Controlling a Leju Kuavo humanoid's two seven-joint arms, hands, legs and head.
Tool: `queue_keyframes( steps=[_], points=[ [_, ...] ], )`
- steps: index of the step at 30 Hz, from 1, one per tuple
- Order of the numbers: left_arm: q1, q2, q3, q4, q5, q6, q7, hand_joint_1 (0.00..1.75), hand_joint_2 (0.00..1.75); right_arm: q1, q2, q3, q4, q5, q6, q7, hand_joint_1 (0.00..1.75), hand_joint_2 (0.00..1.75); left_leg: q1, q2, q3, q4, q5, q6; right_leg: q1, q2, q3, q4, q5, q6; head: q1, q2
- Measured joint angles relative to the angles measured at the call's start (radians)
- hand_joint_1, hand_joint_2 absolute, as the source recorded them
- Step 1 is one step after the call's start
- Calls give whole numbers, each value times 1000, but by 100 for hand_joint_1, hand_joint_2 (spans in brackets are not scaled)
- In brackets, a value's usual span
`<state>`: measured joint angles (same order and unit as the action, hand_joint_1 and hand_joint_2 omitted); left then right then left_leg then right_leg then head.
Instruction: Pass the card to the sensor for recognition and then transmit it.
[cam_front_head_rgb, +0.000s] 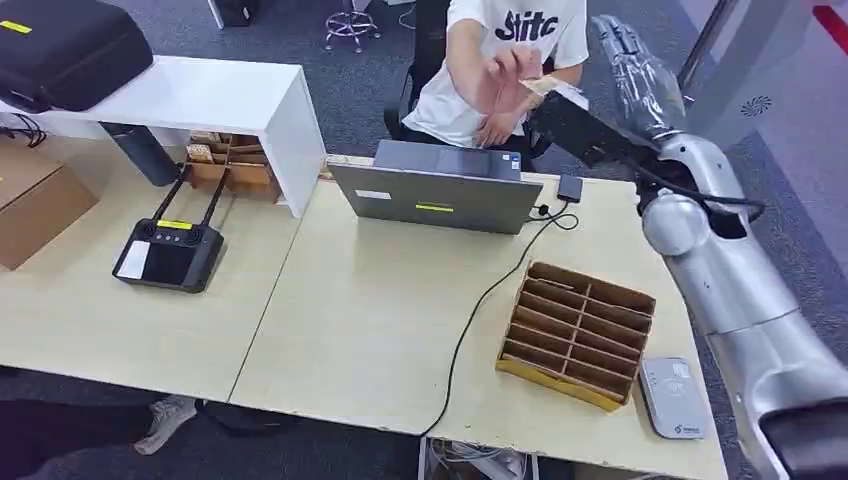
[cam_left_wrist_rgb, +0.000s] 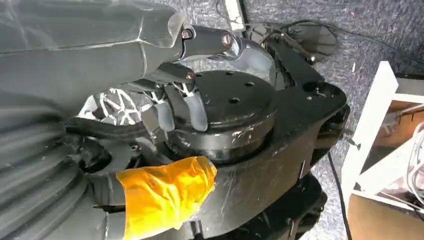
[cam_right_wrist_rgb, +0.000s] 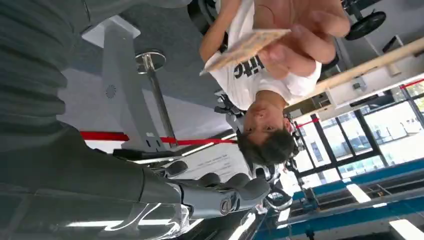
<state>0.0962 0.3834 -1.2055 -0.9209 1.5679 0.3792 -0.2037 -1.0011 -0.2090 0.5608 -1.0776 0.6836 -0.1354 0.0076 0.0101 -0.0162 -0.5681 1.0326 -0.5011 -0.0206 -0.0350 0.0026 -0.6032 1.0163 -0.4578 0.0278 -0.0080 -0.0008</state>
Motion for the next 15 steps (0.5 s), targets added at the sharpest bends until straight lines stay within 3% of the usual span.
queue_keyframes(
  steps=[8,9,10,11,15],
  points=[
    [-19,-11,-22,28,0,10,23,0,175,-49,54,39,140,81,-35,73,0,175,0,0,-1,0,0,0,0,0,-1,-1,0,0,0,0],
    [-21,-11,-24,28,0,15,23,0,175,-49,60,41,152,85,-52,73,28,175,0,0,-1,0,0,0,0,0,-1,-1,0,0,0,0],
    [-22,-11,-26,28,0,22,24,0,175,-49,66,42,160,87,-67,72,148,175,0,0,-1,0,0,0,0,0,-1,-1,0,0,0,0],
    [-24,-12,-30,27,0,30,24,0,175,-48,71,44,165,89,-81,68,171,175,0,0,-1,0,0,0,0,0,-1,-1,0,0,0,0],
    [-25,-11,-42,22,0,57,24,0,175,-33,79,43,169,87,-124,40,175,175,0,0,-1,0,0,0,0,0,-1,-1,0,0,0,0]
  ],
)
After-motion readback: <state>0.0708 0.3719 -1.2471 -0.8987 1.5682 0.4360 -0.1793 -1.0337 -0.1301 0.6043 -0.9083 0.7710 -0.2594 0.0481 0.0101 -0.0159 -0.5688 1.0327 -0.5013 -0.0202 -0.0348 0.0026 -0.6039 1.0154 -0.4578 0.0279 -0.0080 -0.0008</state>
